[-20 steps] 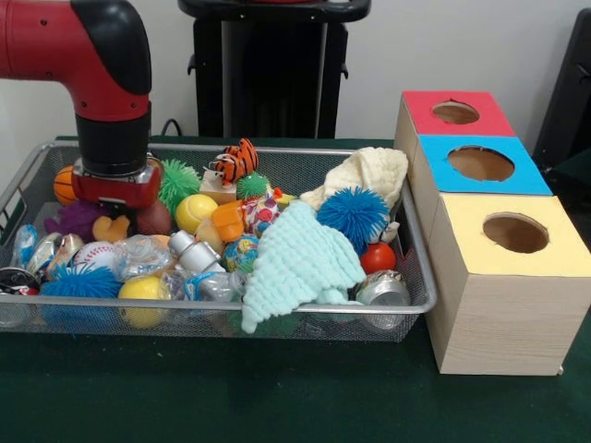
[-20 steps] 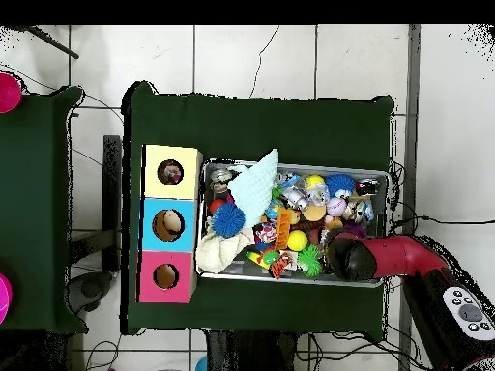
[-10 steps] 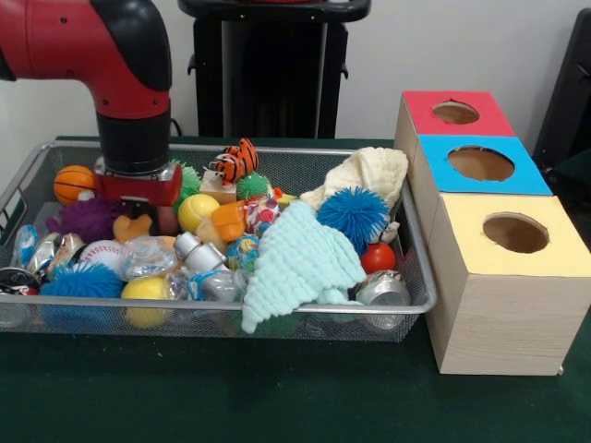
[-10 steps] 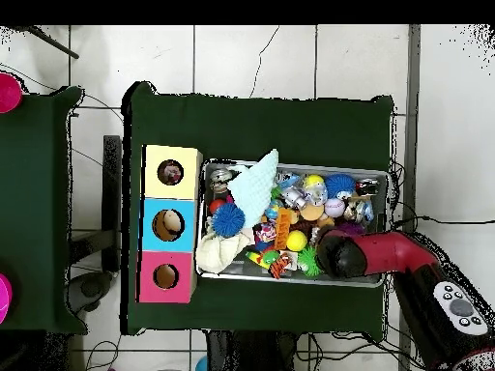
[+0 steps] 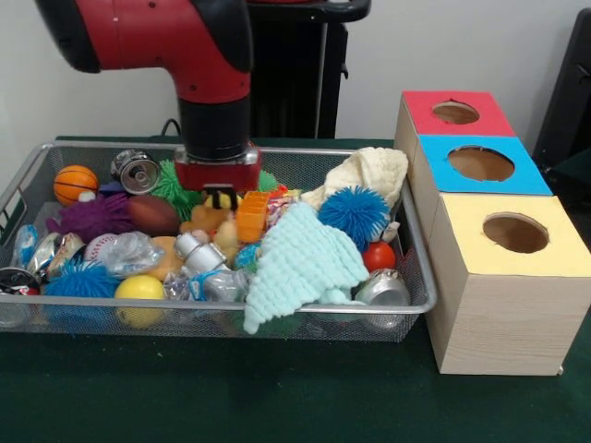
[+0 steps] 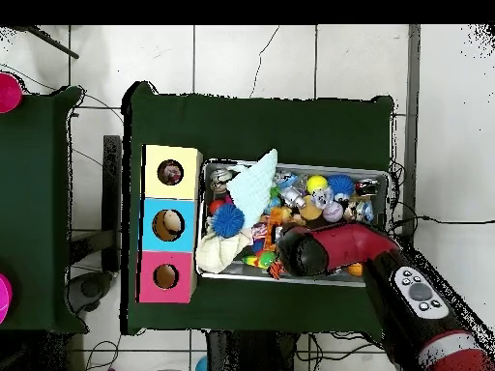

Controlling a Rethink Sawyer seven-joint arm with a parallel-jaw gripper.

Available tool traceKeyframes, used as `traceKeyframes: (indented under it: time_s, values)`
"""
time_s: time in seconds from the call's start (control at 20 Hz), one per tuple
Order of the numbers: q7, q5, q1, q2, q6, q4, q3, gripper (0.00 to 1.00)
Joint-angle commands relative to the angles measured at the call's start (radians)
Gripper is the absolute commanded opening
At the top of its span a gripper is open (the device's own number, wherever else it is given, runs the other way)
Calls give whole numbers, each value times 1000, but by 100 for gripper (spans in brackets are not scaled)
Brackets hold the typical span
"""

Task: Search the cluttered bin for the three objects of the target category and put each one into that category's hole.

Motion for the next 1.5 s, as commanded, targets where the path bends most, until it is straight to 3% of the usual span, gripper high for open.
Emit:
traceKeyframes:
  time_s: [0.05, 0.45, 0.5, 1.0, 1.3, 1.5]
  values:
    - [218, 78, 131, -24, -131, 68, -9, 0]
    - [216, 127, 197, -8, -215, 71, -75, 0]
    - [200, 137, 195, -3, -250, 75, -79, 100]
    - [120, 179, 153, -6, -200, 80, -50, 100]
    - [69, 223, 114, -67, -136, 112, -15, 100]
    - [15, 288, 67, -161, -49, 154, 42, 100]
